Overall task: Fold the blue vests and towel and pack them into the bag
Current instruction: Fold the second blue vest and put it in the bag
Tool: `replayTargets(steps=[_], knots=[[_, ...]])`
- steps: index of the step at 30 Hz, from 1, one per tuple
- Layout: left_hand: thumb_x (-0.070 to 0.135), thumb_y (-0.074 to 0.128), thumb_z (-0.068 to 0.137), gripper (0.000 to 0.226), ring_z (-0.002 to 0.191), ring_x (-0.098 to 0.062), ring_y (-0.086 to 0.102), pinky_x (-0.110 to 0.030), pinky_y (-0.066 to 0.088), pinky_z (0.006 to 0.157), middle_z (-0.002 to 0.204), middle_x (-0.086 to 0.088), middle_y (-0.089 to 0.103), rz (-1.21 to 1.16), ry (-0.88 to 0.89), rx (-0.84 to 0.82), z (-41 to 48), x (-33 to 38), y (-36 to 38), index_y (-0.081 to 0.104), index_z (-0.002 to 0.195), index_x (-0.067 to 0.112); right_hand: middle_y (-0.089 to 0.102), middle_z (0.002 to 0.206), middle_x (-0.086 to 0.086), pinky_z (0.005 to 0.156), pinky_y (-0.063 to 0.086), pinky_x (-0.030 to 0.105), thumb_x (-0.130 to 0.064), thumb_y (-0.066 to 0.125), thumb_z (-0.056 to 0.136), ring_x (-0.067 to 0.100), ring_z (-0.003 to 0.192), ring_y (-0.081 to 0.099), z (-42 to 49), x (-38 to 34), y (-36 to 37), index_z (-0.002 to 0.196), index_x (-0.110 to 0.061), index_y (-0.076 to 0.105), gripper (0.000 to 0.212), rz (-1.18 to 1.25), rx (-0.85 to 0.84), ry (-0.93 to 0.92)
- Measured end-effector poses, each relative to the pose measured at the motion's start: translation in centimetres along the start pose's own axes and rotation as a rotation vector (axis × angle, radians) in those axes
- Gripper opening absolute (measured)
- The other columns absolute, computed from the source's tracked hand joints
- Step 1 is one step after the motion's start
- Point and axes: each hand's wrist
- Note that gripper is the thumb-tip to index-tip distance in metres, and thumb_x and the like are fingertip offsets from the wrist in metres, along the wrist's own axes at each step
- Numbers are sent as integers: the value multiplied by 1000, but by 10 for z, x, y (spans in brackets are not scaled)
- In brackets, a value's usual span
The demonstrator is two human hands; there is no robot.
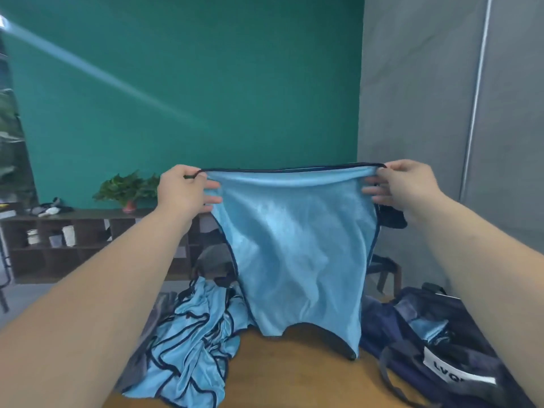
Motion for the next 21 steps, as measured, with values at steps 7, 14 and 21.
replayTargets(steps=[7, 14, 21], knots=[[23, 61, 105, 11, 62, -27, 76, -34, 61, 59, 82, -2, 80, -79, 45, 87, 0, 14, 0, 57, 111, 16, 78, 89, 14, 58, 61, 34, -14, 59, 102, 23, 64, 76, 0, -18, 0, 108, -14, 57, 7, 34, 90, -20], [31, 61, 105, 10, 46, -24, 65, -30, 49, 54, 75, -2, 77, -135, 332, 254, -20, 26, 13, 53, 100, 27, 76, 79, 8, 43, 45, 26, -15, 49, 101, 19, 43, 55, -22, -33, 6, 112, -19, 50, 12, 179, 309, -233], [34, 52, 107, 12, 50, -17, 69, -33, 57, 66, 75, 11, 76, 69, 366, 335, -3, 8, 34, 48, 99, 25, 76, 81, 5, 56, 56, 38, -18, 44, 102, 26, 59, 72, -15, -6, 18, 104, -29, 47, 12, 45, 360, -377]])
Point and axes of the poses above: each hand's wrist, its own z-axis towards the middle knuckle, its own y-axis out of the palm, x = y × z
